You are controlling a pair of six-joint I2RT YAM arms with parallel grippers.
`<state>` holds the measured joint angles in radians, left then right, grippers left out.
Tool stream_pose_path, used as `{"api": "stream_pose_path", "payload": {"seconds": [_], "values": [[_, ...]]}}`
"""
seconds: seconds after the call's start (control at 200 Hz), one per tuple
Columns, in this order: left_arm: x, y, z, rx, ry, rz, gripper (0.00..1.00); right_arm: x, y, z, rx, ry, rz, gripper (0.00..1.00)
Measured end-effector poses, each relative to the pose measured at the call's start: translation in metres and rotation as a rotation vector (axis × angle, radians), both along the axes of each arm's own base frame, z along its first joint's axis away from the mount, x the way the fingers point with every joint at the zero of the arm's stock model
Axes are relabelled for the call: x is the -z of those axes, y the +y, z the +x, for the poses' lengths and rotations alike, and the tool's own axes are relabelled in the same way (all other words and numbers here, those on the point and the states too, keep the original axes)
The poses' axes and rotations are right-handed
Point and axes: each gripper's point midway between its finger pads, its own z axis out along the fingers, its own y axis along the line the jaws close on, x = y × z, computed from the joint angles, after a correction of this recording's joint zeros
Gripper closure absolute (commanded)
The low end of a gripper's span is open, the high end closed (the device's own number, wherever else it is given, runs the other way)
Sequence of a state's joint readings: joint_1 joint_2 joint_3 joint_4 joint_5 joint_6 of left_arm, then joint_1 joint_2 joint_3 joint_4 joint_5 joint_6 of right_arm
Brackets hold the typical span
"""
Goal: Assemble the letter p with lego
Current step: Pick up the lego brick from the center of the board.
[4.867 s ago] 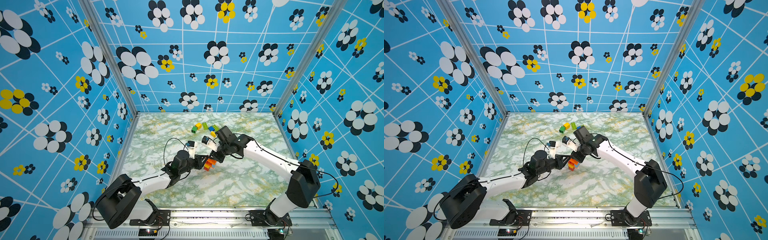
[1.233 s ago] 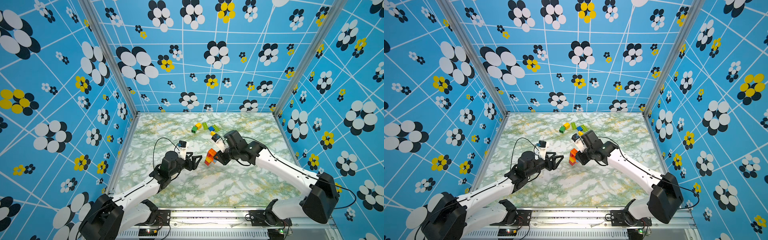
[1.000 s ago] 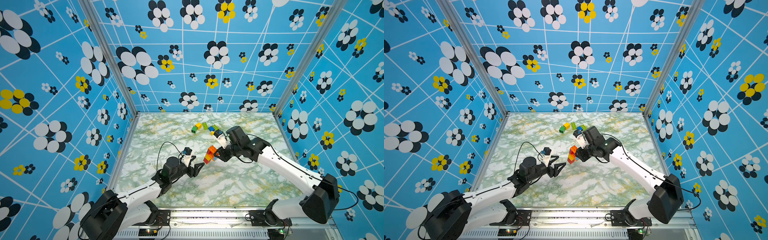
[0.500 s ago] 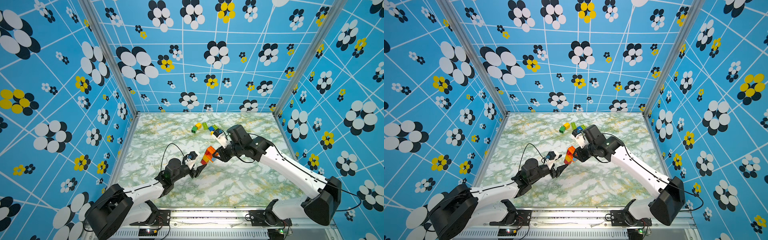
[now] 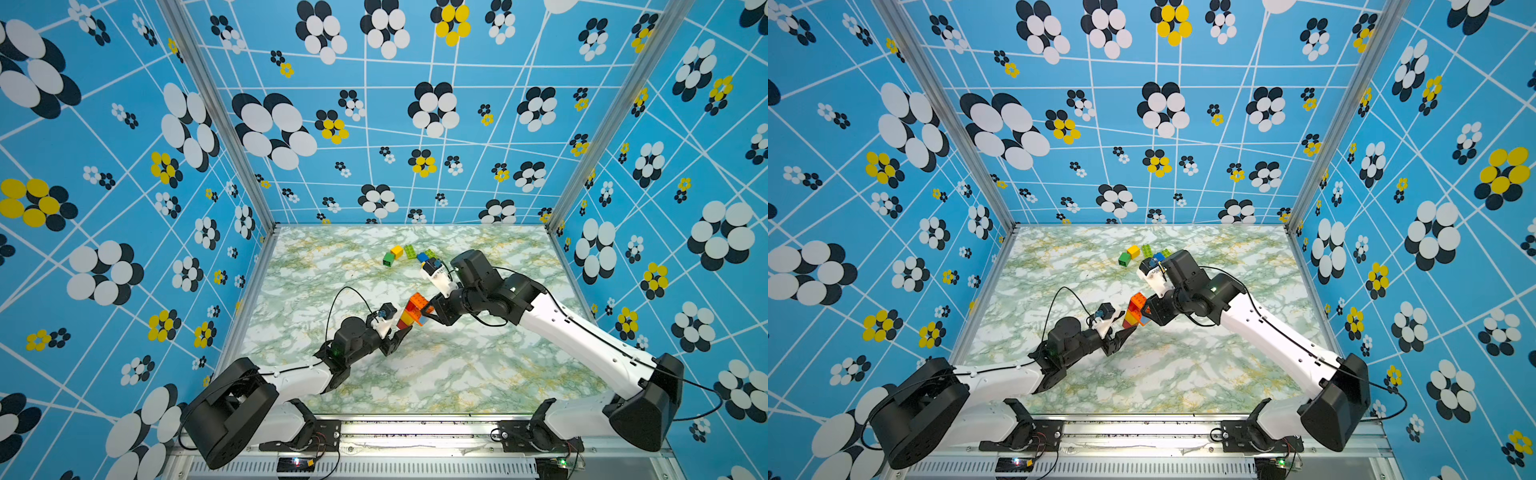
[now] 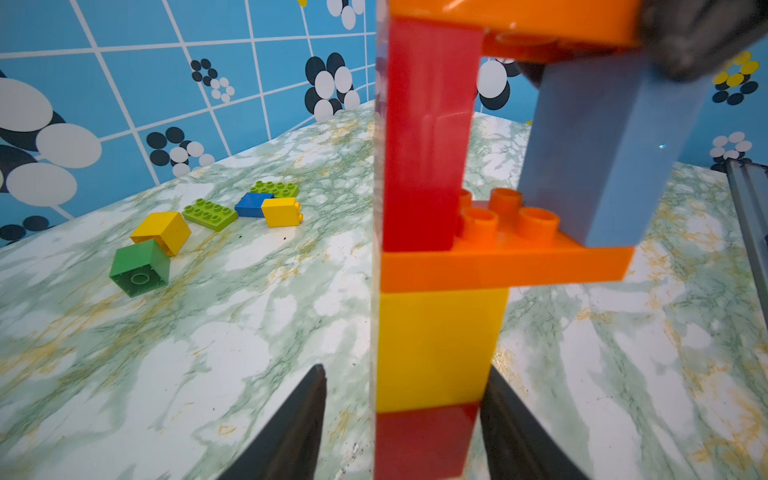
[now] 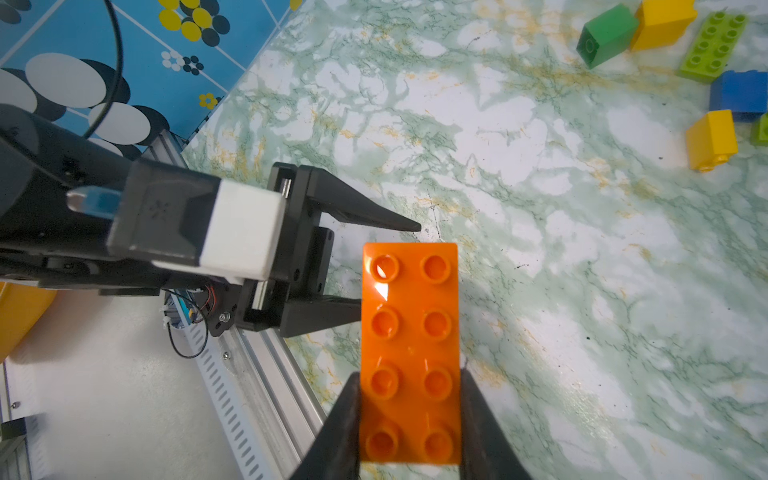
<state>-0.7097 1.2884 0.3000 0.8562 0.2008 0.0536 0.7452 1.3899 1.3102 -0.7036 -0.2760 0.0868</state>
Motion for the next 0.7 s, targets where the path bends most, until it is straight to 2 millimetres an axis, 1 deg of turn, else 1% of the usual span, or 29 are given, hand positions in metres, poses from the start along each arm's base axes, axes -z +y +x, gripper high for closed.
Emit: {"api": "stream_pose_path", "payload": {"seconds": [0.245, 0.7], "values": [[-0.0030, 0.0000, 0.0010, -0.004, -0.011, -0.008, 0.49, -0.0015, 0.0013, -0.0006, -0.004, -0.003, 0.003, 0.81], [-0.0021, -0.0027, -0.0011, 0.010, -0.009, -0.009, 0.56, -0.0015, 0.0036, -0.0027, -0.009, -0.002, 0.004, 0.81]]}}
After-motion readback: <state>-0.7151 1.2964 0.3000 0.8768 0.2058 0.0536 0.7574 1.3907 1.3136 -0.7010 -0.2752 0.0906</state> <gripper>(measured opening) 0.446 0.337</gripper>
